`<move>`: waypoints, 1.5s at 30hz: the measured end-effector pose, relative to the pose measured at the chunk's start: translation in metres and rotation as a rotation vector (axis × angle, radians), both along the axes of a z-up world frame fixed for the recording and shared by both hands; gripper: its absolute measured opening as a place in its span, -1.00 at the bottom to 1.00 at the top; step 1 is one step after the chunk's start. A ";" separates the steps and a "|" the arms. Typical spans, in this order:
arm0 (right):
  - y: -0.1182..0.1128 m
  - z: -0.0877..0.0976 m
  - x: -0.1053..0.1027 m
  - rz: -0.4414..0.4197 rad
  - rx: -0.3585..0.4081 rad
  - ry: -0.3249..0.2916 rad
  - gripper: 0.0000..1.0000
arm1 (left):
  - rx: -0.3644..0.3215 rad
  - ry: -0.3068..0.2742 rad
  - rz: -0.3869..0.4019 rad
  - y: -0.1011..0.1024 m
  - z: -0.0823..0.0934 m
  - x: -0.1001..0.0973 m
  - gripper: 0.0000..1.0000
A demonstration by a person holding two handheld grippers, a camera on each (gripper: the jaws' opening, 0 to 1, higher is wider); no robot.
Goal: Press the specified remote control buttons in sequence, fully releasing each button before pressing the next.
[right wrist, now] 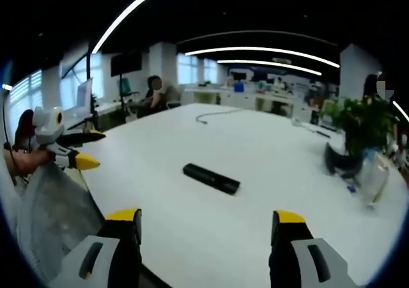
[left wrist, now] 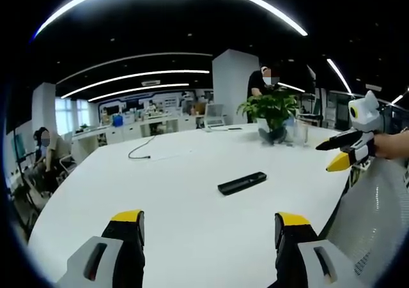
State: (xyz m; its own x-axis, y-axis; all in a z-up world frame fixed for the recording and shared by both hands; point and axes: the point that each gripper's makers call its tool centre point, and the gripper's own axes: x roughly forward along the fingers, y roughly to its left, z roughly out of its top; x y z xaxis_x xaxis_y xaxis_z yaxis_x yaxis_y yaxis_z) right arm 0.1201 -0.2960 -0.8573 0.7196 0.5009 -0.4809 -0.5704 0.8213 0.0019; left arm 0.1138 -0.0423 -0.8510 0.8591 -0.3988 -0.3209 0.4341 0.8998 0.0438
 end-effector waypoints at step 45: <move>-0.001 -0.003 -0.001 0.010 -0.022 0.011 0.60 | 0.010 0.006 -0.003 0.000 -0.002 0.000 0.72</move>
State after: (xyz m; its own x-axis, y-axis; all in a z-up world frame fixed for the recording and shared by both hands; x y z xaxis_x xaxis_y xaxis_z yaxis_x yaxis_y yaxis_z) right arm 0.1191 -0.2967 -0.8604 0.7097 0.4971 -0.4992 -0.5783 0.8158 -0.0097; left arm 0.1133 -0.0424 -0.8529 0.8558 -0.3981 -0.3302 0.4369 0.8981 0.0497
